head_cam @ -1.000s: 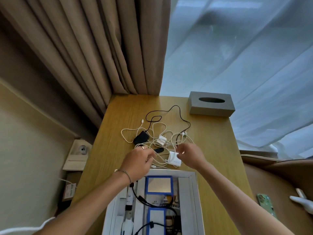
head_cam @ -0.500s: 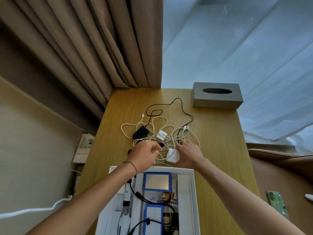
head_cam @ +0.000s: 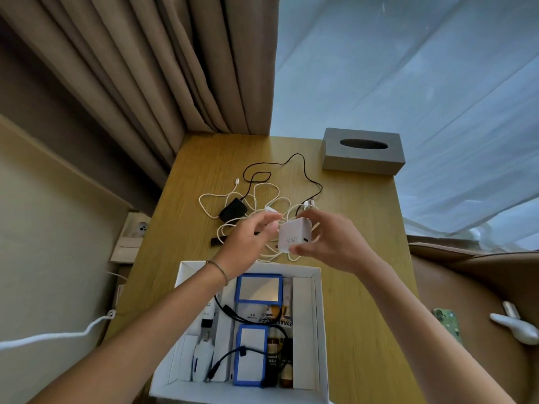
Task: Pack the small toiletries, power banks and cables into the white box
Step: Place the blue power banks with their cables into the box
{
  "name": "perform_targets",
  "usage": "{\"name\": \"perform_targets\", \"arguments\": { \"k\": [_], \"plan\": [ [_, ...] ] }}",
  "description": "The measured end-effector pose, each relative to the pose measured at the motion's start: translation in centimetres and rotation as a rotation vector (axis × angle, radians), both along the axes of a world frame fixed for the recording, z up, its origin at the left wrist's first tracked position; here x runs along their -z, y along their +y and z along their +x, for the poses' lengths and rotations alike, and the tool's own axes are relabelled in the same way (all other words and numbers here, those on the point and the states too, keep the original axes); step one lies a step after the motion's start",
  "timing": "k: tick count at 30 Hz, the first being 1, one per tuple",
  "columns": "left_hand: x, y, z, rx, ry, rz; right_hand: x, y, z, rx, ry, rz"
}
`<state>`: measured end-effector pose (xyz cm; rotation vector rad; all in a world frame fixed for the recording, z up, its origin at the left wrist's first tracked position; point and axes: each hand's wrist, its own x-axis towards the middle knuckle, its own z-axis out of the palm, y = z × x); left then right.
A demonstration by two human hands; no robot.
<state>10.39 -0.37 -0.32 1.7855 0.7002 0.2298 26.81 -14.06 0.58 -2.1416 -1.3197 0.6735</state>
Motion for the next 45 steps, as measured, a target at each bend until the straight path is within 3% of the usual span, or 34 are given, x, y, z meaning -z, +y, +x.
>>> {"name": "perform_targets", "arguments": {
  "k": [3, 6, 11, 14, 18, 20, 27, 31, 45],
  "plan": [
    [-0.6, -0.1, -1.8, 0.012, -0.025, -0.149, -1.5, -1.1, -2.1, -0.002, 0.238, 0.046],
    [-0.8, 0.2, -4.2, 0.047, 0.005, -0.137, -1.9, -1.5, -4.4, 0.011, 0.456, 0.118],
    [-0.5, 0.8, -8.6, 0.041, -0.006, -0.169, -0.4, -1.1, -9.4, 0.277, 0.842, 0.250],
    [0.3, 1.2, -11.4, -0.012, 0.041, -0.027, 1.2, -0.7, -12.0, 0.356, 0.938, 0.179],
    [1.8, 2.1, -14.8, -0.285, 0.140, 0.329, 3.2, 0.2, -15.4, 0.414, 1.027, 0.062],
    [2.6, 2.6, -16.1, -0.352, 0.181, 0.403, 4.2, 0.7, -17.0, 0.454, 1.062, 0.006],
    [4.7, 3.5, -18.5, -0.306, 0.261, 0.253, 7.0, 2.1, -20.9, 0.388, 1.004, -0.240],
    [5.0, 3.6, -18.7, -0.302, 0.250, 0.238, 8.6, 2.3, -23.6, 0.268, 0.812, -0.346],
    [5.7, 3.6, -18.9, -0.304, 0.168, 0.197, 11.0, 2.1, -25.1, 0.026, 0.445, -0.390]
  ]
}}
